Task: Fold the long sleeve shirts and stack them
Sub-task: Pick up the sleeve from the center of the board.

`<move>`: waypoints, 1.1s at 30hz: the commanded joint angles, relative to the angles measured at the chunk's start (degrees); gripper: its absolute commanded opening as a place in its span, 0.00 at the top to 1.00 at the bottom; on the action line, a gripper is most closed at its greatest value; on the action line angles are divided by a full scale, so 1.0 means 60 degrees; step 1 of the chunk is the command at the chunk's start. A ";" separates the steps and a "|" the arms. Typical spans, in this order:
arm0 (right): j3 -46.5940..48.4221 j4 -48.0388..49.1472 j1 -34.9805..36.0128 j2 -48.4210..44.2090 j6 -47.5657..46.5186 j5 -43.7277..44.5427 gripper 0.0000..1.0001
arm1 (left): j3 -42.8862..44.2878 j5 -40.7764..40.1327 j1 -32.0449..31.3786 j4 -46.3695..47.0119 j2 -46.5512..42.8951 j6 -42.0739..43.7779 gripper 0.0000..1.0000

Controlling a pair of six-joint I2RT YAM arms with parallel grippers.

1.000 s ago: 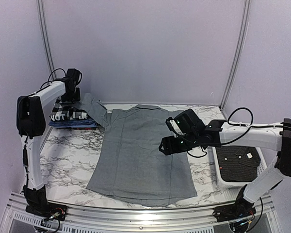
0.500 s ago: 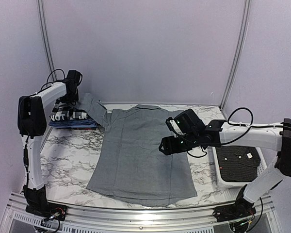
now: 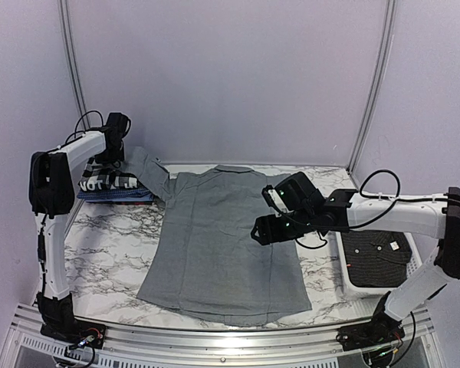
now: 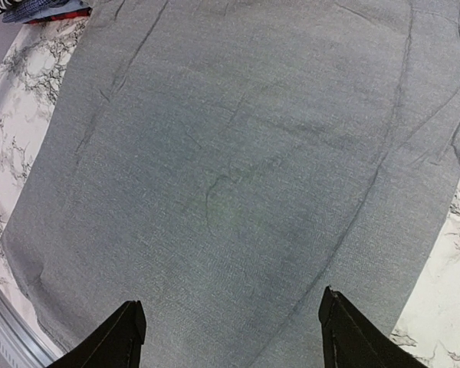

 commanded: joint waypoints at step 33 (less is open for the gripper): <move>0.0634 0.1364 -0.0813 0.0348 0.0160 0.0049 0.26 | -0.2550 0.5266 -0.3990 -0.0037 -0.4716 -0.1580 1.00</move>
